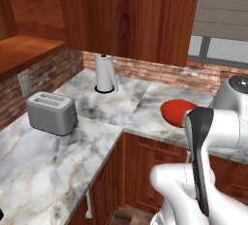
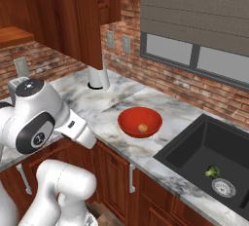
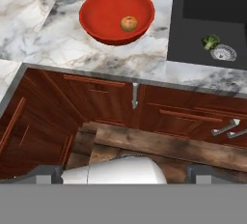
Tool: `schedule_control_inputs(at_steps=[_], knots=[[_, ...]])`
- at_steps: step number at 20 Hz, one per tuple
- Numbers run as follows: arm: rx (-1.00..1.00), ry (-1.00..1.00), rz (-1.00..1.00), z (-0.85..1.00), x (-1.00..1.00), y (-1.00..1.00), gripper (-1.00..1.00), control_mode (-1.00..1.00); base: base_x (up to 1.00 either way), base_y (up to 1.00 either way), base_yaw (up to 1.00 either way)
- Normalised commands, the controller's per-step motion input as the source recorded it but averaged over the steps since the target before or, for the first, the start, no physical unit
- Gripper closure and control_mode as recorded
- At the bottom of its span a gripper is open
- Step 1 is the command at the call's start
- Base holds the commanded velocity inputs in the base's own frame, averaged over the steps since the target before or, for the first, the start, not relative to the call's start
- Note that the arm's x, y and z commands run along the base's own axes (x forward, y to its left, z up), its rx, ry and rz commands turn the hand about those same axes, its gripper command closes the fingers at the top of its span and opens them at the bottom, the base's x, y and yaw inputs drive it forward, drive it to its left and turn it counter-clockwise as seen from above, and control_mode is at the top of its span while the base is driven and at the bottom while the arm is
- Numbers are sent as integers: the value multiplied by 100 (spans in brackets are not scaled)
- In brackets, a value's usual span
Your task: Pick the tangerines from the cabinet and place them in one bowl. Pick the broccoli from the sink and place it in the other bowl.
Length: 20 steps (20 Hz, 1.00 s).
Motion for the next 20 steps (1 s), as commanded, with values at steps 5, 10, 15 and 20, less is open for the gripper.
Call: schedule_control_inputs(at_steps=[5,10,15,20], knots=[[-4,21,3,17,-16,28,-100,-100,0,0,0],[0,16,8,7,-10,21,-100,-100,0,0,0],[8,0,12,0,-16,9,-100,-100,0,0,0],[-1,2,12,17,-18,23,-100,-100,0,0,0]])
